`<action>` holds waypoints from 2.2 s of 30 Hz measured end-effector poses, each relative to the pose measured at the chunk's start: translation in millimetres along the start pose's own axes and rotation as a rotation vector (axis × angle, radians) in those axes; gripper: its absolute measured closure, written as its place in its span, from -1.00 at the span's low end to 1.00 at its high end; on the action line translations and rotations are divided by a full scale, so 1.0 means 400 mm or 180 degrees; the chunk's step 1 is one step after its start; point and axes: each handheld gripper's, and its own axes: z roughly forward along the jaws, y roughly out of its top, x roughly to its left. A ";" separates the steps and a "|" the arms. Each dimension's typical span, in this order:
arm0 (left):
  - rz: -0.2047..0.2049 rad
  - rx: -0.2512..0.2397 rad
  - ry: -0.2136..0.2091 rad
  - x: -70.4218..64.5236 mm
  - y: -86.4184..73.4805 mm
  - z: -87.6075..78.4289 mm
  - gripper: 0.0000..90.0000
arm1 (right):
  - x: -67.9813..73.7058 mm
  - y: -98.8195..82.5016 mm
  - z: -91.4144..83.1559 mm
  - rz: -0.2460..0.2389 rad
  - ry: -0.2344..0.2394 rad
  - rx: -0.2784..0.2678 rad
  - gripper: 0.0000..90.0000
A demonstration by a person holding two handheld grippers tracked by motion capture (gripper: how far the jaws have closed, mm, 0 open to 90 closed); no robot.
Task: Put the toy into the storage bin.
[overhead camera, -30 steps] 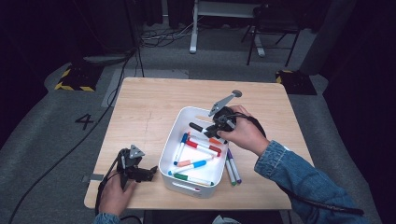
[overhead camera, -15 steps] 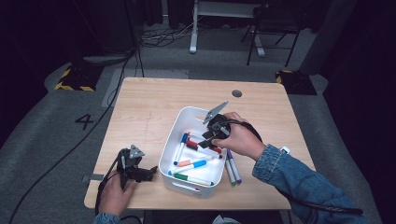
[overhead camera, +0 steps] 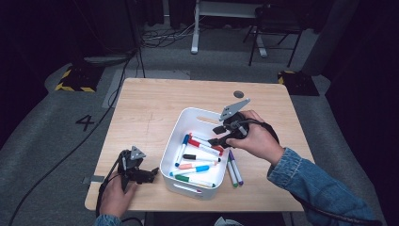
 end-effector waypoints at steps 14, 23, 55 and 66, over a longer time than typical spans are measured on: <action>0.0002 -0.0001 0.0009 0.000 0.000 0.000 -1.00 | -0.014 -0.087 -0.097 0.0194 -0.0137 -0.0114 0.08; -0.0006 0.0000 0.0001 0.000 0.000 0.000 -1.00 | -0.027 -0.145 -0.114 0.0430 -0.0248 -0.0150 0.16; -0.0001 0.0000 0.0001 0.000 0.000 0.000 -1.00 | -0.041 -0.337 0.107 0.0716 -0.0257 0.0461 0.29; -0.0005 -0.0001 0.0005 0.000 0.000 0.000 -1.00 | -0.060 -0.378 0.099 0.0721 -0.0418 0.0590 0.53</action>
